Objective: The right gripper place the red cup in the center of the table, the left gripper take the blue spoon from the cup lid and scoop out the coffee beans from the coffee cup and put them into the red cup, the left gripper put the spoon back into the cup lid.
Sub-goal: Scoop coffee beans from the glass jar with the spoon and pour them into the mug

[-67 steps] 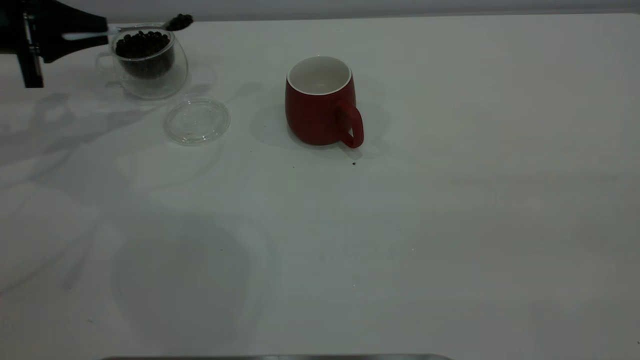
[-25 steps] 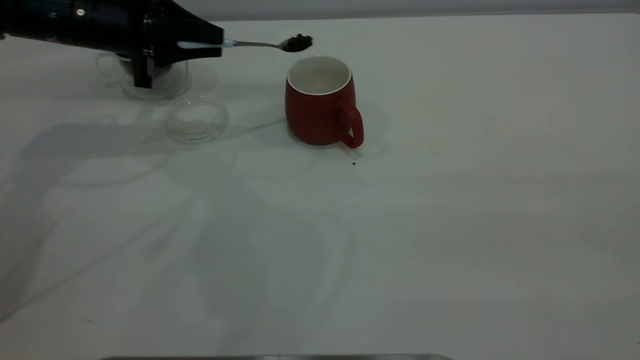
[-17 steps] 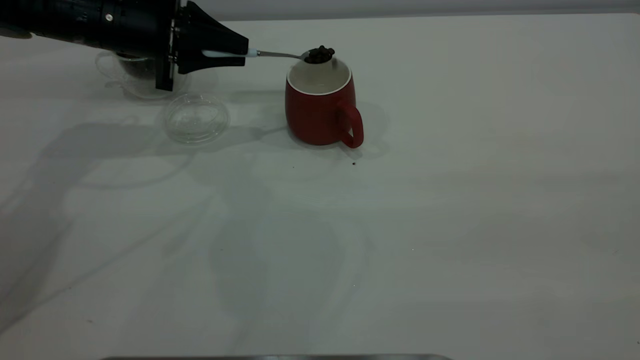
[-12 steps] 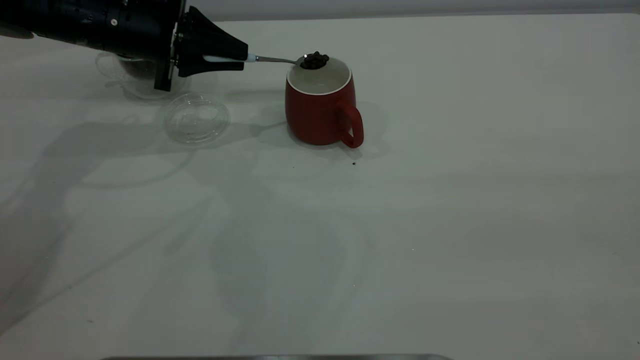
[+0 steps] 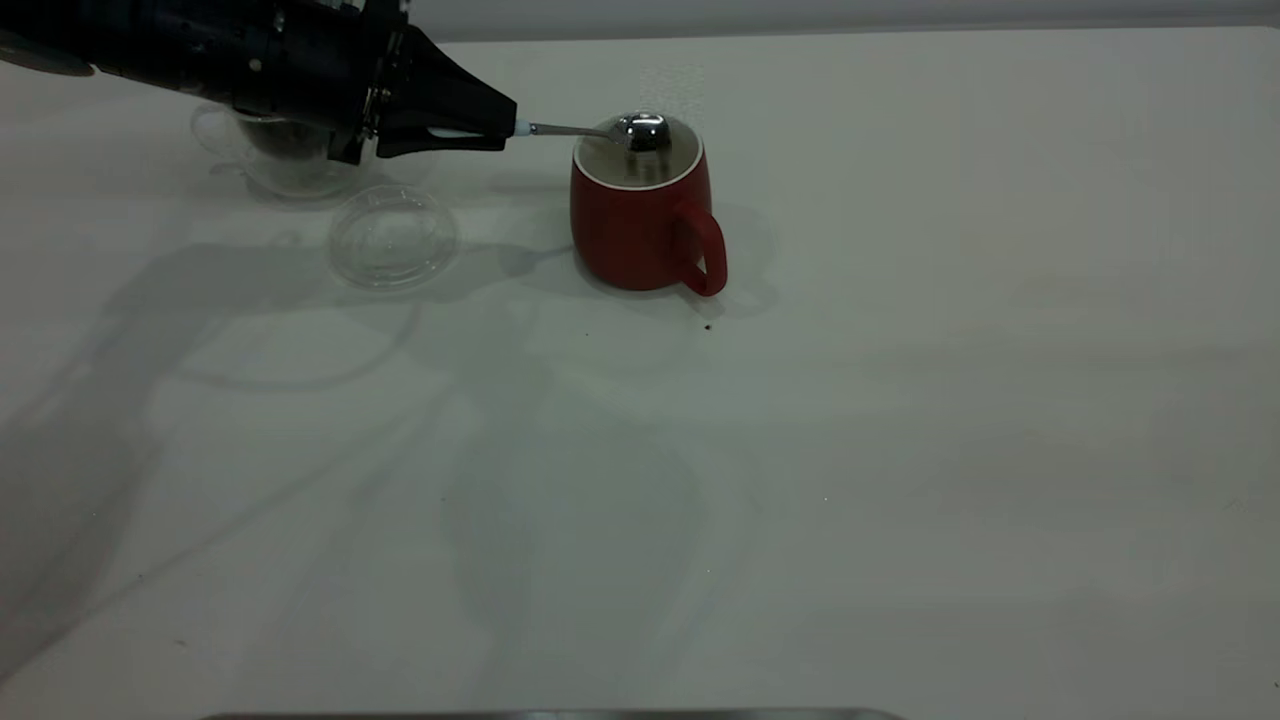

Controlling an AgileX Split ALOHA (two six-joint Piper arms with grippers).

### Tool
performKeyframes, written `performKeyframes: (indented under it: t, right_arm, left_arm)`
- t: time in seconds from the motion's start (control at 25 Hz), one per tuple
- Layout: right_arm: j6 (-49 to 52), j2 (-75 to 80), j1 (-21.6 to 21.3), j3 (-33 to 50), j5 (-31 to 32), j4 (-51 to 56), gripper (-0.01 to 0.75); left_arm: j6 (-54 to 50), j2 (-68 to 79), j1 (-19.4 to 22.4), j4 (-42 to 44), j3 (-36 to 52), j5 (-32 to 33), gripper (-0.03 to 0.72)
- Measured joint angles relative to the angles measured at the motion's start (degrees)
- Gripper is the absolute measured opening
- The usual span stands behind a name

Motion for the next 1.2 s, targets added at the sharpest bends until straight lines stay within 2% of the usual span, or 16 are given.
performKeyframes:
  t: [0.2, 0.72, 1.0, 1.2]
  right_arm:
    - [0.0, 0.0, 0.0, 0.0, 0.0, 0.0, 0.520]
    - [0.0, 0.0, 0.0, 0.0, 0.0, 0.0, 0.520]
    - [0.0, 0.0, 0.0, 0.0, 0.0, 0.0, 0.520]
    - [0.0, 0.0, 0.0, 0.0, 0.0, 0.0, 0.520]
  left_arm:
    - [5.7, 0.0, 0.0, -0.5, 0.0, -1.8, 0.114]
    - [12.3, -3.5, 0.0, -0.9, 0.0, -3.4, 0.114]
    - [12.2, -4.8, 0.0, -1.2, 0.0, -4.1, 0.114]
    - [8.2, -4.8, 0.2, -1.2, 0.0, -4.1, 0.114]
